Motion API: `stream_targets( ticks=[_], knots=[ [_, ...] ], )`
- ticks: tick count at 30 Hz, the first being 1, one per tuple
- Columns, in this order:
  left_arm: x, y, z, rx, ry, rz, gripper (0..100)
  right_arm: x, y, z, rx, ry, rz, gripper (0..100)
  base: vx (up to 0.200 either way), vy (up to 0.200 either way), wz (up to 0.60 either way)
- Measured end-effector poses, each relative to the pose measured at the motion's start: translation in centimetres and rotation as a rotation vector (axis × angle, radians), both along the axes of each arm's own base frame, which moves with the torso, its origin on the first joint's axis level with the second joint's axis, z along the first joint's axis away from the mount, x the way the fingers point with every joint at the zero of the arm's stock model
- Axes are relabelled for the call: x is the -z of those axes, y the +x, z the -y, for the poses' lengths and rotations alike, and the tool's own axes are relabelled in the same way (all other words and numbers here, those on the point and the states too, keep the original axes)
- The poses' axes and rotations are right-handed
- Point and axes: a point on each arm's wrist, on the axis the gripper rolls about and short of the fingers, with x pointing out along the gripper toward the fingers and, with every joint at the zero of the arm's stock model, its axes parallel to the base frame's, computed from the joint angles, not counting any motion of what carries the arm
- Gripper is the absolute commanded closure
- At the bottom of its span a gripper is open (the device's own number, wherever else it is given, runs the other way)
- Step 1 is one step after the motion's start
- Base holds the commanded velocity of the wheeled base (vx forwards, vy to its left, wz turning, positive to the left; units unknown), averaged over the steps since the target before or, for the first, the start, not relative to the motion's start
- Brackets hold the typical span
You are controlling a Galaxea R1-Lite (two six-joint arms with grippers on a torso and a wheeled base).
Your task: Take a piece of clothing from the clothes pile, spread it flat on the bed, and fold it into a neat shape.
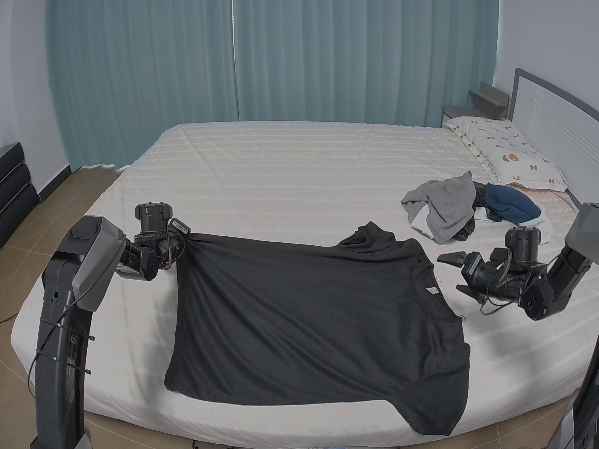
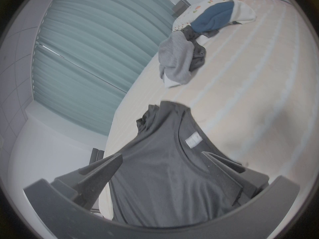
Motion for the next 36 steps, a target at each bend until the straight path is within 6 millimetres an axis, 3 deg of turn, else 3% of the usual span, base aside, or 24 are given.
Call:
stream_targets(
  ticks=[8,19,33,34,36],
  knots=[
    [-0.3,0.4,-1.6,-0.031,-0.005,0.021,100,0.8,5.3,0.3,0.003,-0.014,0.020,0,0.000,0.000,0.00],
    [0.2,0.4,-1.6,-0.032,-0.005,0.011,100,3.1,10.8,-0.5,-0.052,-0.089,0.070,0,0.000,0.000,0.00],
    [0.7,0.3,-1.4,-0.027,-0.006,-0.007,100,7.1,14.3,-3.0,-0.136,-0.190,0.122,0,0.000,0.000,0.00],
    [0.7,0.3,-1.4,-0.027,-0.006,-0.007,100,7.1,14.5,-3.0,-0.129,-0.194,0.125,100,0.000,0.000,0.00],
    [0.7,0.3,-1.4,-0.027,-0.006,-0.007,100,7.3,14.9,-2.9,-0.109,-0.207,0.135,100,0.000,0.000,0.00]
  ],
)
